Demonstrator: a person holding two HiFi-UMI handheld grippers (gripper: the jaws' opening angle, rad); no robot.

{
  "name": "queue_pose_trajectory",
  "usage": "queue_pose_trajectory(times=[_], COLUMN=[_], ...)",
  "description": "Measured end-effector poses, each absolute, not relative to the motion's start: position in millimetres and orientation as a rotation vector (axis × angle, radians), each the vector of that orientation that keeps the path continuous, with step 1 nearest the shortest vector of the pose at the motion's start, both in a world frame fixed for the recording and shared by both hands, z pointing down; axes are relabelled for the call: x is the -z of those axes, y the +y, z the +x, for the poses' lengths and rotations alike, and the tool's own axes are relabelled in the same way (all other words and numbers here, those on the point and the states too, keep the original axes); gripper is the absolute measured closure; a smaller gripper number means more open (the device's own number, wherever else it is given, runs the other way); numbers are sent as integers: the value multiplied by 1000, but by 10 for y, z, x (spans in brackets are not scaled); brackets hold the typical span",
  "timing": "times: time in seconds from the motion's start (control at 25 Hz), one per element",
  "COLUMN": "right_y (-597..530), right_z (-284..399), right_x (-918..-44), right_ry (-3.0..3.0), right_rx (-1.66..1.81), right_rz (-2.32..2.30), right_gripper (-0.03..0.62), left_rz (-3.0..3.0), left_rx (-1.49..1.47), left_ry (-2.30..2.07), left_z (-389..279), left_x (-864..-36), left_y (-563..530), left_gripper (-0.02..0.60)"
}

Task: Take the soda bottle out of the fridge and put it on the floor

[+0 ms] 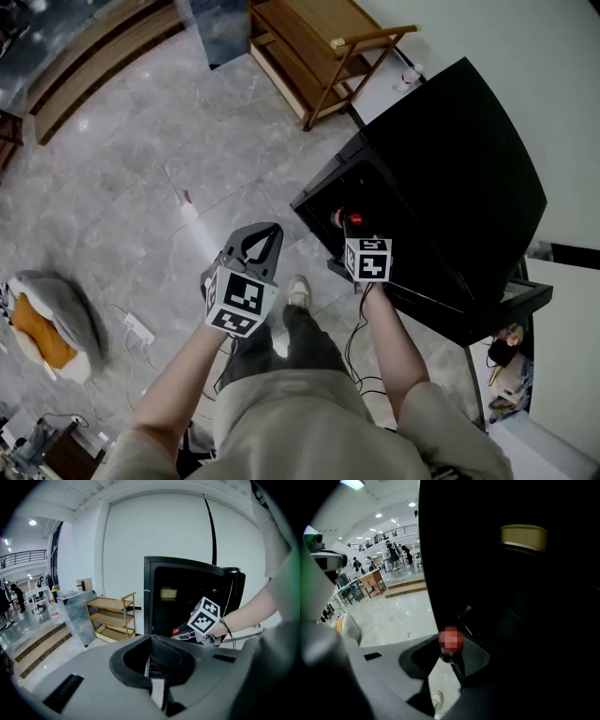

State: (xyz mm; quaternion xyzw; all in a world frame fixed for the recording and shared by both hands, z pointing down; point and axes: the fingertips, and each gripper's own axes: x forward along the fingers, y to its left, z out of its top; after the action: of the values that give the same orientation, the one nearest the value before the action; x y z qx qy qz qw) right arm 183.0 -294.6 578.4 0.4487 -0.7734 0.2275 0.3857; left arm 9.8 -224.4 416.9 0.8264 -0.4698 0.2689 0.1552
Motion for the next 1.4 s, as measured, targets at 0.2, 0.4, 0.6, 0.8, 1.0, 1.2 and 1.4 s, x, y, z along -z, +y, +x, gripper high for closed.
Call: queue_pose_trajectory(times=[0.2, 0.4, 0.6, 0.8, 1.0, 1.2, 1.4], right_y=[-2857, -2713, -2488, -2189, -1862, -1612, -1492], right_z=[1677, 1508, 1332, 1135, 912, 711, 571], right_x=[-5151, -4592, -4112, -3739, -3467, -3341, -3285], right_ry=[-2054, -2121, -2169, -2206, -2241, -2248, -2255], right_rx=[-521, -435, -342, -313, -264, -194, -136], right_rz=[1110, 1048, 940, 862, 771, 648, 579], right_gripper=[480, 480, 482, 482, 482, 482, 482], left_rz=[2387, 2370, 2357, 2360, 2361, 2319, 2269], left_rx=[-744, -737, -729, -735, -733, -754, -750], left_ry=[-1375, -1436, -1465, -1499, -1547, -1575, -1604], left_z=[-38, -237, -384, -518, -631, -795, -851], left_x=[-3832, -3566, -3357, -3095, -2904, -2901, -2947], left_y=[-2157, -1978, -1737, -1502, -1273, -1000, -794], left_gripper=[575, 575, 575, 575, 575, 575, 575])
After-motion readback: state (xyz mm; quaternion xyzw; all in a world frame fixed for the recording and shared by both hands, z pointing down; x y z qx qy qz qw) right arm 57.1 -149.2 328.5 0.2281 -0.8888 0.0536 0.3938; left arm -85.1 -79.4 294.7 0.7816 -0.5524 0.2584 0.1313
